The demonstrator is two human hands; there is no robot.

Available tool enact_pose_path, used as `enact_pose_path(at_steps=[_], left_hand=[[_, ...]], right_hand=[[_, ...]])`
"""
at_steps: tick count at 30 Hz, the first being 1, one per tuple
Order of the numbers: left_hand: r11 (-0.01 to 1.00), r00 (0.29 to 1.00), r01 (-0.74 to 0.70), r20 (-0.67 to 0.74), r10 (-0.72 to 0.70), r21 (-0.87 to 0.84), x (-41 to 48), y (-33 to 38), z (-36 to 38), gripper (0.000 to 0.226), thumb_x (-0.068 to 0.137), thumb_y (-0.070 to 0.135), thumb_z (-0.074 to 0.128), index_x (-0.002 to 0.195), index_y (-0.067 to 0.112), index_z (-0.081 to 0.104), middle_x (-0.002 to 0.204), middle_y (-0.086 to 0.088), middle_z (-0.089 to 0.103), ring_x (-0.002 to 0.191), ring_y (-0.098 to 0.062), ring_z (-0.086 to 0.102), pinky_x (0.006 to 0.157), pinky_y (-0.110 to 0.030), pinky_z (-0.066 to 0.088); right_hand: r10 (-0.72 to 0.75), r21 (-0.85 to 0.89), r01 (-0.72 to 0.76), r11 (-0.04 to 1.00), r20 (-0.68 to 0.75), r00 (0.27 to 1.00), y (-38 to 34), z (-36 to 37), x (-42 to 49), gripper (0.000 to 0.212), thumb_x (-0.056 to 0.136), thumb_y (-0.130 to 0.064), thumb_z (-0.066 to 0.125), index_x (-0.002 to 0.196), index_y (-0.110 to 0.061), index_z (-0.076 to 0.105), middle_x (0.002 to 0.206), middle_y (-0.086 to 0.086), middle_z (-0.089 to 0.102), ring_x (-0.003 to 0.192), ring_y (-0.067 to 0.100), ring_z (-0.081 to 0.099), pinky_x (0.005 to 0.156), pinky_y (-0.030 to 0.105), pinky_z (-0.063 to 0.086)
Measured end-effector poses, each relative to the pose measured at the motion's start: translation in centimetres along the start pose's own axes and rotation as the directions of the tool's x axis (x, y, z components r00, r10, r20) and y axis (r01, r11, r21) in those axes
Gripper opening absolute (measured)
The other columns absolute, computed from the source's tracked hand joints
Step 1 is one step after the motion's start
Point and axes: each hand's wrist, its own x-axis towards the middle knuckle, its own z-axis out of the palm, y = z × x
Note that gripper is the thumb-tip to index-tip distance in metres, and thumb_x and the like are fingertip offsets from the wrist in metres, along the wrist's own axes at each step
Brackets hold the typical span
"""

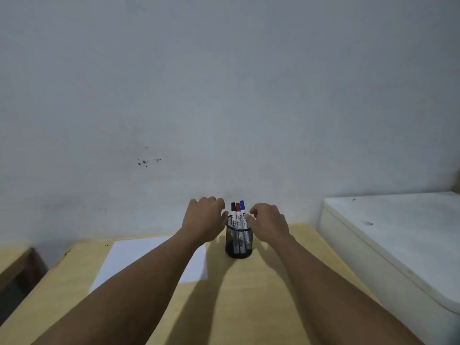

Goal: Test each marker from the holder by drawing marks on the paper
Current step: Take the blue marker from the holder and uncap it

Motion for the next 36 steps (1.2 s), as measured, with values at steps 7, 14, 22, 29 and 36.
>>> enact_pose_path(at_steps=[7, 14, 22, 29, 36], left_hand=[[0.996, 1.0, 0.018, 0.023, -0.016, -0.093, 2.7, 0.0, 3.4, 0.038, 0.101, 0.039, 0.045, 0.133, 0.022, 0.054, 0.131, -0.003, 0.062, 0.117, -0.024, 0.058, 0.096, -0.044, 0.044], [0.993, 0.999, 0.021, 0.044, -0.016, -0.119, 2.5, -0.9, 4.2, 0.039, 0.1, 0.041, 0.047, 0.134, 0.023, 0.053, 0.129, -0.001, 0.064, 0.114, -0.023, 0.061, 0.096, -0.045, 0.045], [0.978, 1.0, 0.005, -0.027, -0.011, -0.209, 2.6, -1.1, 2.5, 0.045, 0.1, 0.046, 0.045, 0.139, 0.023, 0.049, 0.13, 0.001, 0.064, 0.118, -0.022, 0.059, 0.098, -0.045, 0.044], [0.982, 0.999, -0.027, -0.027, 0.023, -0.188, 2.7, -1.7, -0.8, 0.034, 0.103, 0.04, 0.042, 0.13, 0.026, 0.057, 0.119, 0.003, 0.068, 0.104, -0.021, 0.065, 0.092, -0.044, 0.041], [0.983, 0.998, -0.028, -0.053, 0.018, -0.18, -2.9, -7.4, -8.6, 0.029, 0.103, 0.038, 0.045, 0.114, 0.022, 0.066, 0.11, 0.003, 0.071, 0.093, -0.023, 0.064, 0.08, -0.039, 0.046]], right_hand=[[0.097, 0.099, -0.105, 0.989, 0.084, 0.992, 1.1, 2.8, 3.5, 0.03, 0.098, -0.04, 0.063, 0.121, -0.021, 0.072, 0.123, 0.001, 0.07, 0.119, 0.026, 0.06, 0.101, 0.045, 0.036], [0.118, 0.144, -0.125, 0.982, 0.057, 0.991, 0.9, 4.0, 4.6, 0.024, 0.095, -0.039, 0.068, 0.112, -0.023, 0.076, 0.123, 0.002, 0.068, 0.119, 0.027, 0.058, 0.096, 0.044, 0.037], [0.015, 0.178, -0.008, 0.984, -0.038, 0.999, -0.8, 3.1, 4.1, 0.019, 0.1, -0.037, 0.059, 0.11, -0.025, 0.07, 0.123, -0.001, 0.067, 0.121, 0.025, 0.054, 0.088, 0.039, 0.025], [-0.103, 0.169, 0.097, 0.981, 0.03, 0.994, -2.2, 2.2, 3.8, 0.012, 0.102, -0.046, 0.049, 0.095, -0.04, 0.058, 0.108, -0.003, 0.071, 0.123, 0.025, 0.047, 0.078, 0.037, 0.014], [-0.342, 0.223, 0.322, 0.92, 0.06, 0.938, -10.4, -1.4, -1.4, 0.024, 0.103, -0.045, 0.052, 0.116, -0.036, 0.07, 0.106, -0.013, 0.071, 0.108, 0.01, 0.057, 0.09, 0.037, 0.022]])
